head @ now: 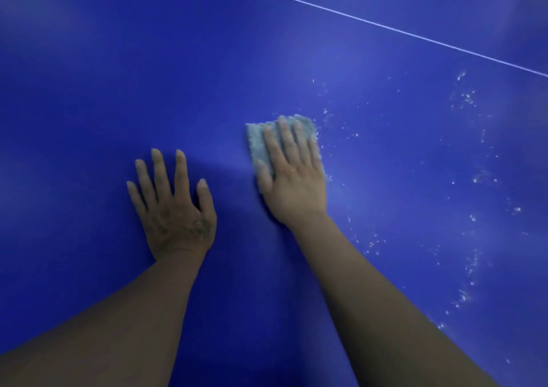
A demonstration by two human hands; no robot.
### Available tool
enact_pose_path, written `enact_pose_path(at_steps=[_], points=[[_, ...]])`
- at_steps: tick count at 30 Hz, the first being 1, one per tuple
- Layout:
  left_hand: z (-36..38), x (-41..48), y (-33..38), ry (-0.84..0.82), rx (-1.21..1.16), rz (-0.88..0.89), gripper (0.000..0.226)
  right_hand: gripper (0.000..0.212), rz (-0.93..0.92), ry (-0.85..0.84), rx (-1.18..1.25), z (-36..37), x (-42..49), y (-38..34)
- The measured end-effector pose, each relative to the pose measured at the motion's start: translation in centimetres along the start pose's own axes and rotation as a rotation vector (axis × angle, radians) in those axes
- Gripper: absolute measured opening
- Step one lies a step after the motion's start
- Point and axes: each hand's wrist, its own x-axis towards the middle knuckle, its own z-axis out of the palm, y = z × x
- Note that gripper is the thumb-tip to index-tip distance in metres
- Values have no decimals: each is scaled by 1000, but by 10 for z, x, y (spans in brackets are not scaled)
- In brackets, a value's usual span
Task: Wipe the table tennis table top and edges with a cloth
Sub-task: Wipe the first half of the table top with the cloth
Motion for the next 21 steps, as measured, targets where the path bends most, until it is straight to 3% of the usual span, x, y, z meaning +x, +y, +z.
enact_pose_path(at_steps=[3, 5, 15, 21], points=[[0, 0, 0, -5, -14, 7, 69, 62, 144, 7, -93, -10, -18, 46], [-1, 0, 1, -14, -8, 1, 69, 64, 141, -17, -147, -11, -27, 54], [-3, 1, 4, -1, -1, 8, 70, 68, 12, -97, -84, 13, 57, -24], [0, 1, 2, 1, -2, 20, 69, 69, 201, -80, -88, 3, 89, 24]])
